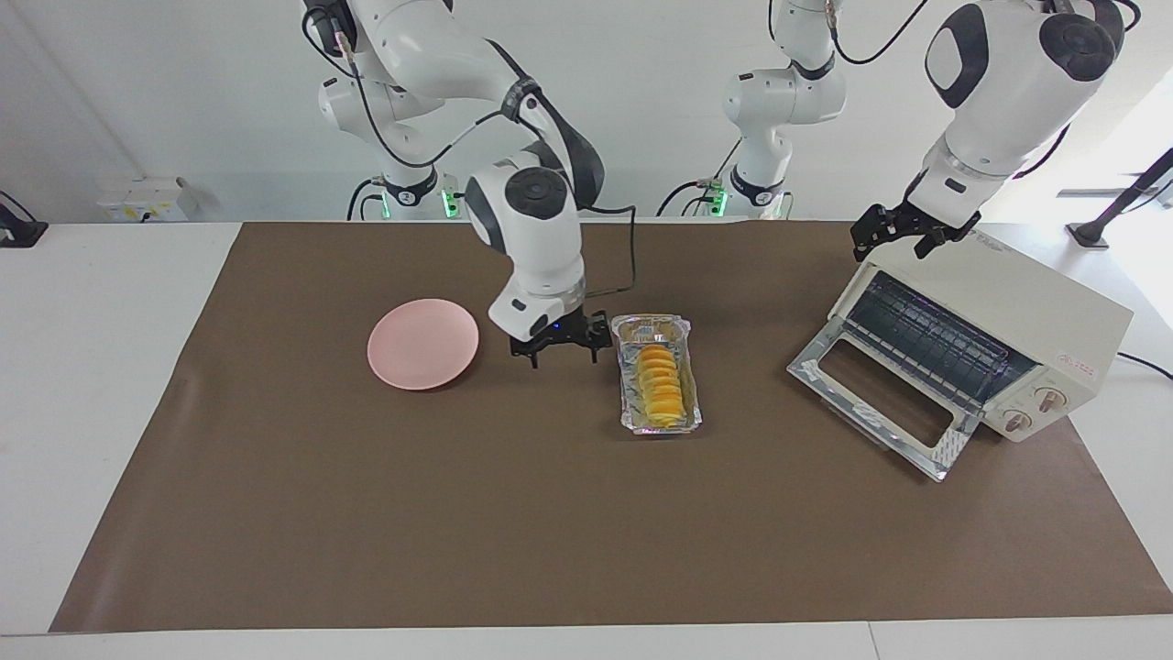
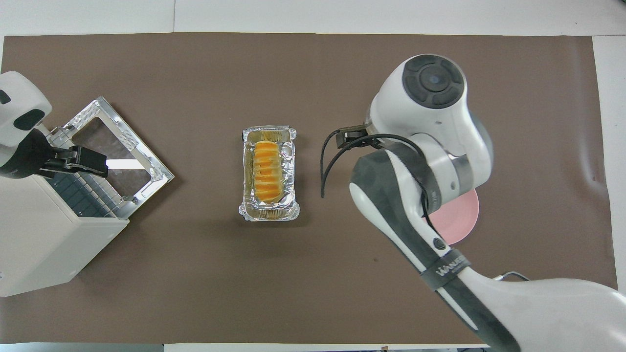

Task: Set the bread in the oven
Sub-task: 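Withdraw the right gripper while the left gripper reaches the tray, then grasp the foil tray rim with the left gripper and lift it, then carry the foil tray with the left gripper into the toaster oven, then lower the tray inside the oven and open the left gripper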

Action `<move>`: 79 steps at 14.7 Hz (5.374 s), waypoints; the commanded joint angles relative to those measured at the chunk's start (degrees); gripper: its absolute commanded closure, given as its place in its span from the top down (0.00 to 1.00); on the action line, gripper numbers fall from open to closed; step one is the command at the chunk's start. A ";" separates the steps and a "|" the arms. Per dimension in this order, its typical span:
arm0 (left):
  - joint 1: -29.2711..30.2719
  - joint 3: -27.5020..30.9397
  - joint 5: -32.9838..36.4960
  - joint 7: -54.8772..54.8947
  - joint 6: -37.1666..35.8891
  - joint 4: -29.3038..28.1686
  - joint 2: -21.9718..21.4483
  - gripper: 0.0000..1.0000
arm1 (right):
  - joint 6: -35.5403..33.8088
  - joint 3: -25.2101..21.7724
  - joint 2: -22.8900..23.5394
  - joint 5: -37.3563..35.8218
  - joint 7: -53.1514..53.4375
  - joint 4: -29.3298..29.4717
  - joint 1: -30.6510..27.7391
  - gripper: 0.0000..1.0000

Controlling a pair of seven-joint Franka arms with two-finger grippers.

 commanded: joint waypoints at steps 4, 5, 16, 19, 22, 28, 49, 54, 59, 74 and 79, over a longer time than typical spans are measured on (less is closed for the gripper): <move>-11.67 0.33 -2.70 -9.17 10.90 -0.66 4.68 1.00 | -11.14 0.75 -8.81 0.15 -16.61 -1.80 -11.14 1.00; -14.74 0.33 -2.70 -11.62 13.53 -0.40 7.91 1.00 | -13.07 0.75 -9.78 0.15 -18.02 -1.89 -12.10 1.00; -28.91 0.24 -2.79 -21.04 32.98 0.22 25.61 1.00 | -21.88 0.93 -21.91 1.03 -20.23 -6.81 -19.93 1.00; -30.50 0.15 -2.88 -25.60 32.90 -0.04 25.79 0.98 | -21.62 1.19 -21.83 1.20 -20.59 -6.81 -22.30 1.00; -31.55 0.15 -3.23 -25.97 33.07 -1.54 25.79 0.71 | -21.62 1.28 -21.74 2.86 -20.67 -6.64 -23.28 1.00; -31.82 0.15 -3.23 -25.97 33.69 -3.47 27.11 0.45 | -21.53 1.19 -21.83 3.49 -23.83 -6.46 -23.10 1.00; -25.14 23.78 -5.43 -38.09 7.67 8.83 21.92 0.00 | -21.09 1.19 -21.83 1.20 -23.75 -6.55 -22.40 1.00; -22.42 26.87 -5.60 -42.14 8.72 6.81 21.75 0.00 | -22.14 1.19 -21.74 1.29 -23.66 -6.37 -23.10 1.00; -19.87 26.96 -5.25 -38.46 13.99 2.07 20.17 0.00 | -22.14 1.28 -21.74 1.29 -23.66 -6.29 -23.10 1.00; -17.41 28.72 -1.47 -31.50 14.26 -2.41 18.58 0.00 | -22.14 1.28 -21.74 1.29 -23.66 -6.29 -23.10 1.00; -17.49 28.63 1.50 -31.68 13.82 -3.73 17.97 0.00 | -22.14 1.28 -21.74 1.29 -23.66 -6.29 -23.10 1.00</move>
